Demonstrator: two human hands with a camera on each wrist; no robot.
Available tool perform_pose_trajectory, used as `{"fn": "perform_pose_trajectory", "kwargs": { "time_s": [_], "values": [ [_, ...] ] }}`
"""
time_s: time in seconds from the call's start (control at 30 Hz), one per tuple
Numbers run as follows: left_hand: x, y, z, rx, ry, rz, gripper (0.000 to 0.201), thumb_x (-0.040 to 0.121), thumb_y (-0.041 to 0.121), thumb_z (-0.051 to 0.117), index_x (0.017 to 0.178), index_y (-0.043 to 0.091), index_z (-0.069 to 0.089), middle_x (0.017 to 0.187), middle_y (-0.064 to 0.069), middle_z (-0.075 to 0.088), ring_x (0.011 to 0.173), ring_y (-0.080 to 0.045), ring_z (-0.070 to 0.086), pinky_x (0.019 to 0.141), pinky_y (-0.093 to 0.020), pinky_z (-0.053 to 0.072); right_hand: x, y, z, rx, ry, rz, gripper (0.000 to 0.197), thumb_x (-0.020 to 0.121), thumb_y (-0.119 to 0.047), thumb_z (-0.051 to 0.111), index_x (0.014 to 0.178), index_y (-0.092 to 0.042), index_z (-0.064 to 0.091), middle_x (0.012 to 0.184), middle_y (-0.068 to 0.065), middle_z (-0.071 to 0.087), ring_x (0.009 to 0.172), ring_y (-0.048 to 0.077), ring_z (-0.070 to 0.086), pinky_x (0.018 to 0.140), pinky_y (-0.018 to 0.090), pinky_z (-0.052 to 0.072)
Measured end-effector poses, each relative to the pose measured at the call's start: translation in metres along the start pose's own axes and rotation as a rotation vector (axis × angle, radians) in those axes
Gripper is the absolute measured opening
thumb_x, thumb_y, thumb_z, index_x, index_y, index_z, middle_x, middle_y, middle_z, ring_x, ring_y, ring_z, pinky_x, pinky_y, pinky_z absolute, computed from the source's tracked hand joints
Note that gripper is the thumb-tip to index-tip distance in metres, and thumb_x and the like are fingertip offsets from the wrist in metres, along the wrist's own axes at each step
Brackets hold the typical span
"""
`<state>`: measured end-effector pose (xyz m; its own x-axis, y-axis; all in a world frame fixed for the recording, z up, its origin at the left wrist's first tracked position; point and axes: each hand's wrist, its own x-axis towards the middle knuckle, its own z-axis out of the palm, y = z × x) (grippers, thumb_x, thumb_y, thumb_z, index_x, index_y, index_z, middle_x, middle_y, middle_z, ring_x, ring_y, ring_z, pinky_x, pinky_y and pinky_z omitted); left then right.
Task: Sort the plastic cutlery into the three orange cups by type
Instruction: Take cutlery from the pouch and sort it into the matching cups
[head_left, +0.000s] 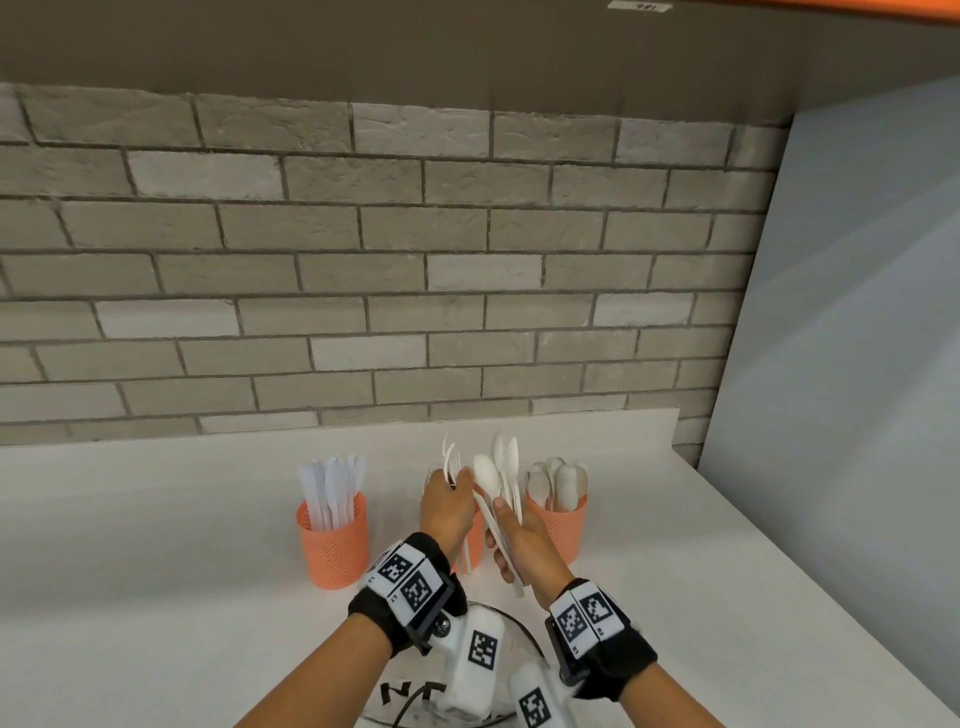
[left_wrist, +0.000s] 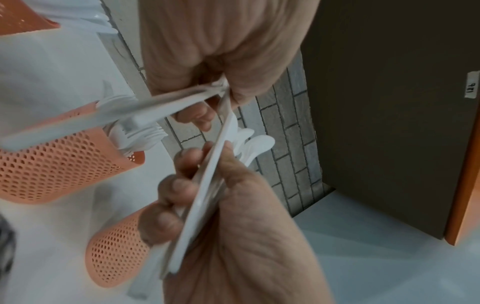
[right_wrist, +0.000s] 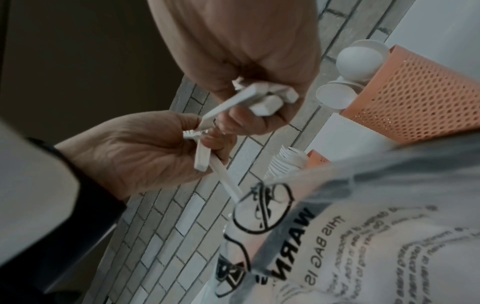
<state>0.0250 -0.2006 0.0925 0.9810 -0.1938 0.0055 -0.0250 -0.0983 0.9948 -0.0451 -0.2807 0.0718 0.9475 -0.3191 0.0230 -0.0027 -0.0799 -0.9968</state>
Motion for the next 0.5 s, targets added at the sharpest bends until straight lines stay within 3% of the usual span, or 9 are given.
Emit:
{"fn": "perform_pose_trajectory", "kwargs": {
  "time_s": [0.1, 0.13, 0.23, 0.3, 0.37, 0.5],
  "values": [
    [0.002, 0.004, -0.001, -0.111, 0.028, -0.018, 0.029, 0.1, 0.025, 0.037, 0.105, 0.0, 0.049, 0.074, -0.01, 0.064, 0.07, -0.026, 0.061, 0.073, -0.039, 0.051, 0.004, 0.004, -0.004, -0.067, 0.037, 0.0, 0.023, 0.101, -0.03, 0.034, 0.104, -0.016, 0.053, 0.059, 0.001, 0.044, 0.041, 0.008, 0.041, 0.036, 0.019, 0.034],
    [0.002, 0.006, -0.003, -0.164, 0.037, -0.024, 0.026, 0.1, 0.025, 0.036, 0.107, 0.002, 0.046, 0.073, -0.009, 0.065, 0.069, -0.026, 0.062, 0.072, -0.039, 0.053, 0.006, 0.005, -0.006, -0.078, 0.063, 0.011, 0.024, 0.101, -0.03, 0.035, 0.104, -0.014, 0.052, 0.059, 0.001, 0.044, 0.042, 0.008, 0.042, 0.037, 0.019, 0.036],
    [-0.001, 0.013, -0.009, -0.323, 0.037, 0.002, 0.017, 0.101, 0.021, 0.035, 0.108, 0.007, 0.041, 0.069, -0.011, 0.063, 0.051, -0.018, 0.064, 0.049, -0.028, 0.054, 0.011, 0.008, -0.016, -0.067, 0.142, 0.056, 0.024, 0.1, -0.031, 0.034, 0.097, -0.012, 0.048, 0.06, 0.001, 0.043, 0.047, 0.011, 0.042, 0.043, 0.022, 0.04],
    [0.001, 0.014, -0.013, -0.387, 0.048, 0.031, 0.008, 0.101, 0.015, 0.037, 0.098, 0.009, 0.041, 0.059, -0.009, 0.052, 0.034, -0.01, 0.054, 0.037, -0.02, 0.047, 0.013, 0.008, -0.023, -0.053, 0.186, 0.064, 0.024, 0.1, -0.033, 0.034, 0.09, -0.015, 0.048, 0.059, 0.001, 0.042, 0.045, 0.011, 0.04, 0.041, 0.022, 0.036],
    [0.008, 0.01, -0.018, -0.285, 0.017, 0.026, 0.016, 0.099, 0.012, 0.042, 0.084, 0.008, 0.044, 0.055, -0.006, 0.042, 0.029, -0.004, 0.043, 0.035, -0.016, 0.039, 0.013, 0.009, -0.031, -0.043, 0.231, 0.059, 0.027, 0.098, -0.038, 0.04, 0.083, -0.017, 0.049, 0.054, -0.001, 0.04, 0.037, 0.007, 0.036, 0.037, 0.02, 0.03],
    [0.026, -0.003, -0.03, -0.069, -0.096, -0.111, 0.028, 0.093, 0.014, 0.054, 0.066, 0.007, 0.051, 0.038, 0.001, 0.042, 0.026, -0.004, 0.036, 0.035, -0.017, 0.033, 0.013, 0.01, -0.045, -0.078, 0.318, 0.083, 0.019, 0.086, -0.03, 0.064, 0.072, -0.024, 0.052, 0.053, -0.005, 0.042, 0.044, 0.009, 0.039, 0.039, 0.02, 0.03]
  ]
}}
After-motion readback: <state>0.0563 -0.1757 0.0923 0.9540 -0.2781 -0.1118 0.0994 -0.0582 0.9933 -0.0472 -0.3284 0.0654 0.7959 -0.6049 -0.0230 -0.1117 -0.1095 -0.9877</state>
